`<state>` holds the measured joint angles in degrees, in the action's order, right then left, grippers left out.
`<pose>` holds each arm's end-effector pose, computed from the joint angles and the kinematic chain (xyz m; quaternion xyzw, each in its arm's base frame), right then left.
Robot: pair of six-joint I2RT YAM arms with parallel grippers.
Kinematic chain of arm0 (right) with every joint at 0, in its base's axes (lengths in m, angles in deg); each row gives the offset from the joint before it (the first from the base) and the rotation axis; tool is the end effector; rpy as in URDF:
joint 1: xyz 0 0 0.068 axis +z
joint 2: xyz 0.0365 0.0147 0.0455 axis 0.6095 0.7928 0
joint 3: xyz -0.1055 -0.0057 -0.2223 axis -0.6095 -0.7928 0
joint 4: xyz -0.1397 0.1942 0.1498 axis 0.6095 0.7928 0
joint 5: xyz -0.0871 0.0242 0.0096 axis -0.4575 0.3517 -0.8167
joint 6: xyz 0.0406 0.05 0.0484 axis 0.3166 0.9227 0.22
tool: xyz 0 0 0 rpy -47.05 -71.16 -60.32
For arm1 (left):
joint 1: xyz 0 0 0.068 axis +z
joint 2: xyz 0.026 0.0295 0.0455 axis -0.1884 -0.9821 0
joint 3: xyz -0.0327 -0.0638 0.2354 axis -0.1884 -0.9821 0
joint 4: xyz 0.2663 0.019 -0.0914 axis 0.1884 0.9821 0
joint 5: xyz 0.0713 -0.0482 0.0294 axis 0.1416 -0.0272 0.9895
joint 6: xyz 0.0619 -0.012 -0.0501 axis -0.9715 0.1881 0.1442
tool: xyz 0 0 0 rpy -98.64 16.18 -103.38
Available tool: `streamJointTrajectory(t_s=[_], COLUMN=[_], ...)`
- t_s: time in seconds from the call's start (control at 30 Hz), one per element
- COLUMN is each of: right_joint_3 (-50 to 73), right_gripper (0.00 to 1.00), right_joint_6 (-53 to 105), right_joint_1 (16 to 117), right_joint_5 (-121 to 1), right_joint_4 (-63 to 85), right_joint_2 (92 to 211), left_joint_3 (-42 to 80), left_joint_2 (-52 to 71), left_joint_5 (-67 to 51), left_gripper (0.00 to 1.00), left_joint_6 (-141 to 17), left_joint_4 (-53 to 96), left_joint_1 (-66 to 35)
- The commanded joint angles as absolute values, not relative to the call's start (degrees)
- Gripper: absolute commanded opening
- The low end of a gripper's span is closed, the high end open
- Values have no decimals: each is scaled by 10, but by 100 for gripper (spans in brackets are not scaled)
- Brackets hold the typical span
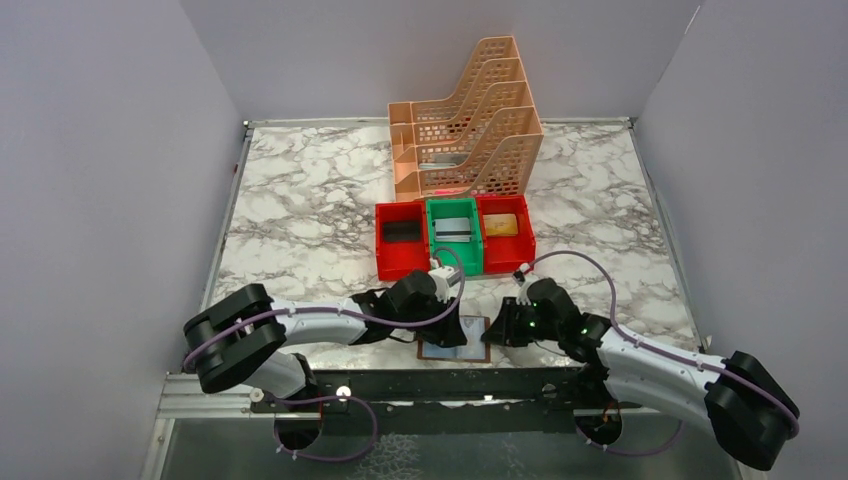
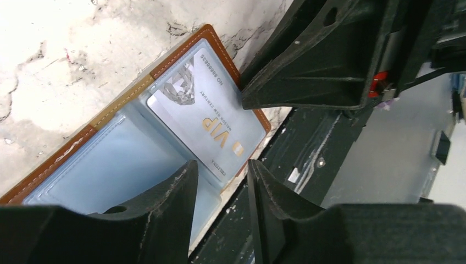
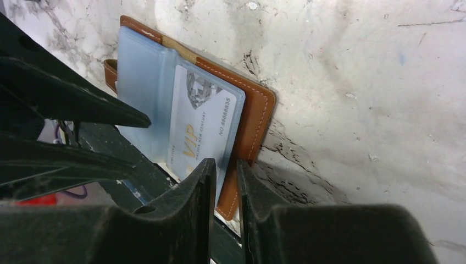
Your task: Take the credit cards out of the card holder
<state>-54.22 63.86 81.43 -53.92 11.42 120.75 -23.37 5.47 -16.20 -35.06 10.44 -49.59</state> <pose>0.1451 0.1624 0.0728 -0.0420 0.9061 0.3618 0.2152 0.1349 -0.2775 0.0956 0.2303 0.8563 -0.4203 0.1923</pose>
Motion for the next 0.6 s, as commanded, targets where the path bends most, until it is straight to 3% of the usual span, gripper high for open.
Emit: streamJointTrajectory(t_s=[0.0,0.27,0.57], right_joint_3=[-548,-573,-486], right_gripper=[24,17,23], right_joint_6=[661,686,611], right_joint_1=[817,817,817], right_joint_5=[-557,-571,-615], right_joint_4=[113,88,200], right_joint_2=[1219,1216,1200], left_joint_3=[-221,-255,-277], left_joint_2=[25,23,27], left_joint_5=[-126,-72,-16], left_gripper=[38,28,15], left_joint_6=[-347,-334,-324], left_joint_4=[74,74,75], left_joint_1=[-506,-508,-508])
